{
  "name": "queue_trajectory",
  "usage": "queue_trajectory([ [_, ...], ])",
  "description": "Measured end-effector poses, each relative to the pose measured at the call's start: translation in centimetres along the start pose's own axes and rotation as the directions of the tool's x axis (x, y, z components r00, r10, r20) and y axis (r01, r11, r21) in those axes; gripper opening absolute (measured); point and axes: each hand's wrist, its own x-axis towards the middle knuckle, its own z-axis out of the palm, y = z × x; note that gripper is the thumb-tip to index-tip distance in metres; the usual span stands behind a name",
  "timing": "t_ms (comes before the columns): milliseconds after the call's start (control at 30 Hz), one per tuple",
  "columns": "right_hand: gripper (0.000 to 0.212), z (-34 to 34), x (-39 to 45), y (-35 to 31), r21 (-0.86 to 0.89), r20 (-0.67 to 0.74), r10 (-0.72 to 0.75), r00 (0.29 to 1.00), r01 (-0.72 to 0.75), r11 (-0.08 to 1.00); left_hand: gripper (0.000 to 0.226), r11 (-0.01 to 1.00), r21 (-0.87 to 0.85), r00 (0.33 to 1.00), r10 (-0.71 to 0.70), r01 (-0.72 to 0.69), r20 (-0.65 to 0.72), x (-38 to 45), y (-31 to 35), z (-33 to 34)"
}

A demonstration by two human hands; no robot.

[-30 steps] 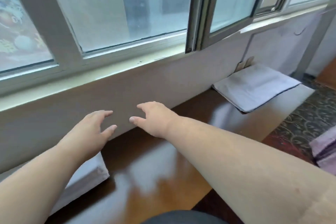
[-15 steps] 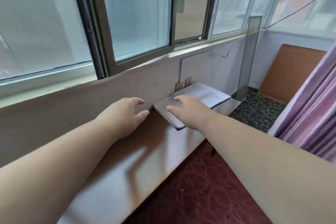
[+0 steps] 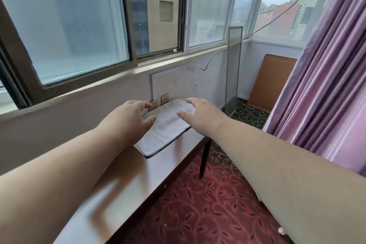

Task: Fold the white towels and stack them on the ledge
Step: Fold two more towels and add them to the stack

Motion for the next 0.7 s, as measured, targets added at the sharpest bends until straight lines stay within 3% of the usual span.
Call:
queue_trajectory([
  [267,0.07,0.1,6.2,4.3,-0.052,-0.002,0.015,1.0,-0.015,0.999,0.049,0.999,-0.03,1.0,0.021,-0.021,0.008,6.8,-0.6,4.7],
  [500,0.07,1.5,16.4,7.4,-0.093,-0.007,0.031,0.999,-0.032,0.995,0.049,0.999,-0.033,1.0,0.014,-0.014,0.008,17.5,-3.5,8.4],
  [700,0.061,5.0,25.3,10.3,-0.02,0.02,0.089,0.996,-0.089,0.996,0.046,0.992,-0.091,0.995,-0.081,0.085,0.053,25.6,-7.6,13.1],
])
